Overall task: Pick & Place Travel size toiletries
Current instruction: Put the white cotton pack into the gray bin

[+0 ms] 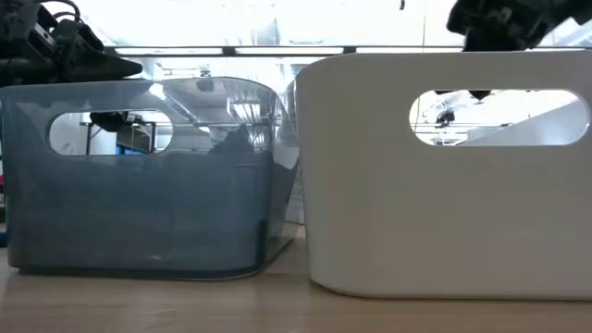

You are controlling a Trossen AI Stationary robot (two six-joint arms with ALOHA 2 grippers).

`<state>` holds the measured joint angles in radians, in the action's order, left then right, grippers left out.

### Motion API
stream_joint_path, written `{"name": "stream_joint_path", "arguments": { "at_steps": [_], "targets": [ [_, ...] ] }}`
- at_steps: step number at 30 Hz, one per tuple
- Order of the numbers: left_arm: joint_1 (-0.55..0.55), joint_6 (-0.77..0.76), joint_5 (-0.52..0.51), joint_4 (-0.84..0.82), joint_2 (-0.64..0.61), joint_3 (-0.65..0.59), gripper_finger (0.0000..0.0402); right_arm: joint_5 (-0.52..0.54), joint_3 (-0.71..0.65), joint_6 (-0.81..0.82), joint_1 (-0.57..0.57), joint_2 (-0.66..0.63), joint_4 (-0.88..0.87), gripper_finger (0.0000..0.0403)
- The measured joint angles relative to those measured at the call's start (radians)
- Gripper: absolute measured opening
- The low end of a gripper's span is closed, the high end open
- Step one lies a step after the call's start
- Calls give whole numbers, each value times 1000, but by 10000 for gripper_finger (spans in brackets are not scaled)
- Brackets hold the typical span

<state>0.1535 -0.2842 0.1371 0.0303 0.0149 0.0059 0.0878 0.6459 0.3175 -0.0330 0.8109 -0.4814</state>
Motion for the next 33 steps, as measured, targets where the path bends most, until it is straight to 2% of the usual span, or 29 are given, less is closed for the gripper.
{"name": "stream_joint_path", "arguments": {
  "at_steps": [5,15,20,23,26,33],
  "targets": [
    [0,0,0,0,0,0,151,-18,62,156,0,119,-66,57],
    [0,0,0,0,0,0,151,-18,54,720,0,276,-115,57],
    [0,0,0,0,0,0,151,-59,17,847,8,280,-114,57],
    [0,0,0,0,0,0,151,-85,-18,1001,17,264,-114,57],
    [0,0,0,1,0,0,151,-108,-49,1081,36,255,-112,61],
    [0,0,0,3,0,0,151,-120,-143,1146,72,230,-2,126]
  ]
}}
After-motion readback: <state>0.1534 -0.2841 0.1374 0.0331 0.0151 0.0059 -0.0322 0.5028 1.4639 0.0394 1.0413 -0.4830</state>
